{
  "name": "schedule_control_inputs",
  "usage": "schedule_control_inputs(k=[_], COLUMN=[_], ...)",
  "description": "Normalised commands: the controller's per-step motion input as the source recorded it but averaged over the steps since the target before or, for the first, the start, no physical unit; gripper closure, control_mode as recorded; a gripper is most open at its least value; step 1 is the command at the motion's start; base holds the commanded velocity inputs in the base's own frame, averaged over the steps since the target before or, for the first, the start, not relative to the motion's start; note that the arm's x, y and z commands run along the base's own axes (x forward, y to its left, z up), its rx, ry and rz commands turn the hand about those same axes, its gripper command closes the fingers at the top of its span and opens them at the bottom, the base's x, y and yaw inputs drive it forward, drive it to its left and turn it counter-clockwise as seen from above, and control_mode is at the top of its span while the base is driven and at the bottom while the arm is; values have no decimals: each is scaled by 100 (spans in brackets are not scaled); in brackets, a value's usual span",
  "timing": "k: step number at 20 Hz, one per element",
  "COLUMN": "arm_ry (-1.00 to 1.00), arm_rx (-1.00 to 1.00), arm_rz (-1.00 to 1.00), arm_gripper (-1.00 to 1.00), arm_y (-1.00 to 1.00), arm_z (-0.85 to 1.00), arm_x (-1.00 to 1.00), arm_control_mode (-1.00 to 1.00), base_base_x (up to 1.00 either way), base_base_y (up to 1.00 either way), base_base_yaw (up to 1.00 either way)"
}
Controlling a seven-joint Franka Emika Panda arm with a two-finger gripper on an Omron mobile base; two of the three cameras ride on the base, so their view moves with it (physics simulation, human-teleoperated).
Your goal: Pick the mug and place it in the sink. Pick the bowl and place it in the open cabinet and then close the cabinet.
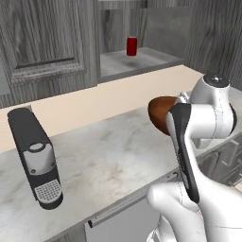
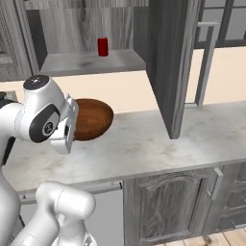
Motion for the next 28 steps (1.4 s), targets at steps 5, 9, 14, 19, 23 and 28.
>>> schedule_control_inputs(k=[5, 9, 14, 19, 23, 28], arm_ry=[-5, -9, -1, 0, -6, -9], arm_rx=[-2, -3, 0, -2, -2, 0], arm_rz=[5, 6, 5, 7, 9, 14], arm_gripper=[100, 100, 100, 100, 100, 100], arm_y=[0, 0, 0, 0, 0, 0], arm_z=[8, 43, 43, 44, 35, 25], arm_x=[-9, -32, -11, 0, 13, 13], arm_control_mode=[-100, -100, -100, -100, -100, -100], base_base_x=[0, 0, 0, 0, 0, 0], base_base_y=[0, 0, 0, 0, 0, 0], base_base_yaw=[4, 0, 0, 0, 0, 0])
